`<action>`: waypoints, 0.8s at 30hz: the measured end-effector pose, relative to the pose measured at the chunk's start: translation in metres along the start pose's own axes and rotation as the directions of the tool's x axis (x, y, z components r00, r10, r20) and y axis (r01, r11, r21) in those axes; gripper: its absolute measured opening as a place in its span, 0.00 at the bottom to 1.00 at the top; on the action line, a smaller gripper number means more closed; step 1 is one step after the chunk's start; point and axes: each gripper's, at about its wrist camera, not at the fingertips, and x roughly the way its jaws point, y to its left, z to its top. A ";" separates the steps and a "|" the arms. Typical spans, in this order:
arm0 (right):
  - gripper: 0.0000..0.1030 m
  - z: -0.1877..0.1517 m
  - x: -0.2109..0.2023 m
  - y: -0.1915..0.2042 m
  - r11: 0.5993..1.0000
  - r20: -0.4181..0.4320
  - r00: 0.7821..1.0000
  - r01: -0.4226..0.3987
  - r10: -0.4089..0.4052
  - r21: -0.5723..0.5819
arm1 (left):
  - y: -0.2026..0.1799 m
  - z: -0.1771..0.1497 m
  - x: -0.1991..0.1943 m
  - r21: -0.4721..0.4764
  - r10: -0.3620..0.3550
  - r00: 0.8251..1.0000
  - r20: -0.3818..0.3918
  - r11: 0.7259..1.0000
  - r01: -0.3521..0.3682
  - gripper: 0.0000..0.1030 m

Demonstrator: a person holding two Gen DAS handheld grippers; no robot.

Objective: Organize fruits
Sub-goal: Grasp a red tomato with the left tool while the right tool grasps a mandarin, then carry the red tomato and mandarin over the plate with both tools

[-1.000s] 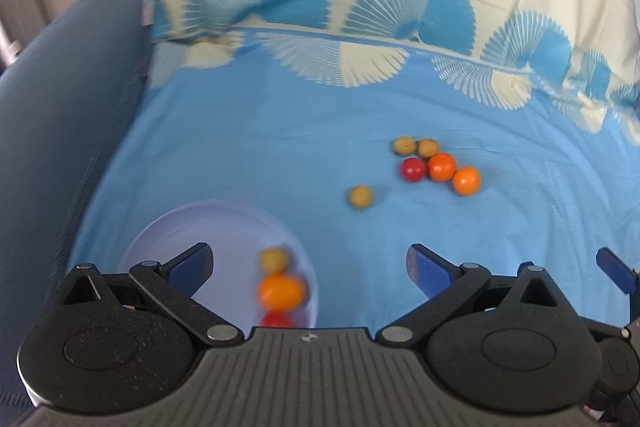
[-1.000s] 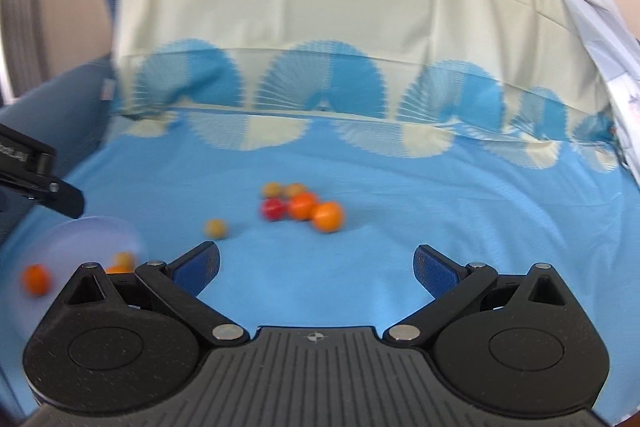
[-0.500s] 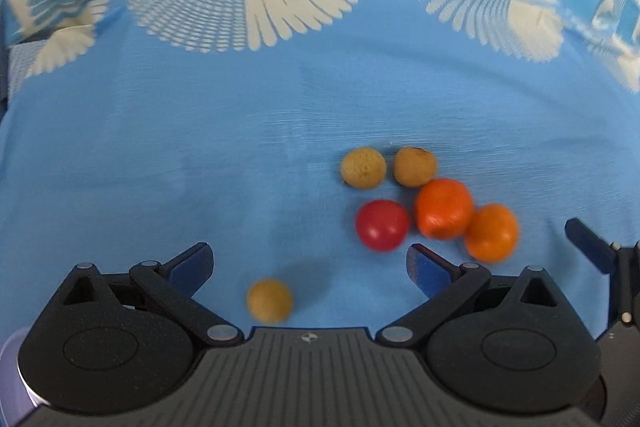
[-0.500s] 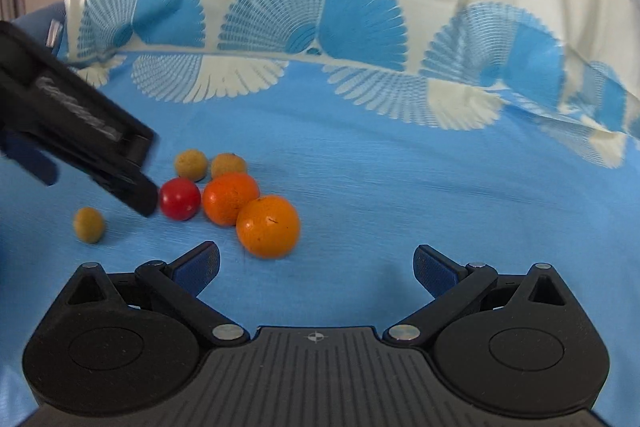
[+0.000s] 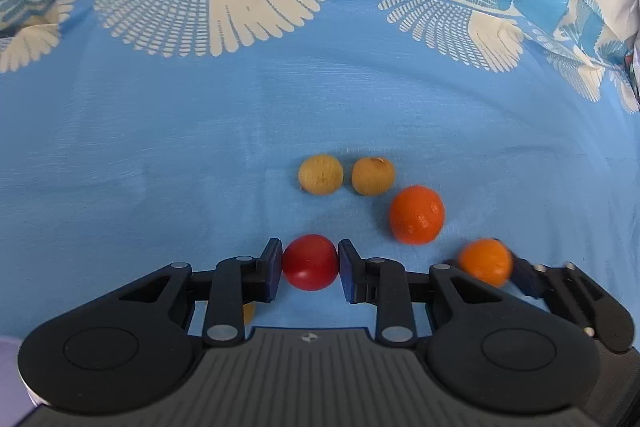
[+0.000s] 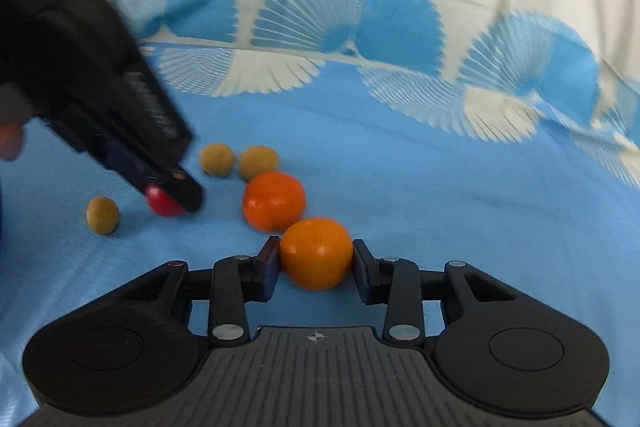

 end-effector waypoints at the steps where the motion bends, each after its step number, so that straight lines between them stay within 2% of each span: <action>1: 0.38 -0.002 -0.007 -0.003 1.000 -0.009 1.000 0.021 -0.021 0.016 | 0.001 -0.004 -0.007 -0.010 -0.008 1.000 0.001 1.000 0.008 0.32; 5: 0.38 -0.006 -0.044 -0.014 0.994 0.007 0.997 0.080 -0.081 0.073 | -0.002 -0.026 -0.045 -0.017 -0.005 1.000 0.028 1.000 0.006 0.32; 10: 0.38 -0.004 -0.099 -0.013 0.990 0.052 0.994 0.093 -0.098 0.104 | -0.002 -0.060 -0.104 -0.027 0.031 0.998 0.057 0.999 -0.030 0.32; 17: 0.38 -0.007 -0.187 0.018 0.994 0.098 0.995 0.013 -0.024 0.112 | 0.005 -0.119 -0.190 -0.035 0.088 0.991 0.105 0.996 -0.084 0.32; 24: 0.38 -0.018 -0.258 0.064 0.993 0.110 0.991 -0.083 0.073 0.089 | 0.016 -0.176 -0.259 -0.028 0.103 0.979 0.174 0.995 -0.100 0.32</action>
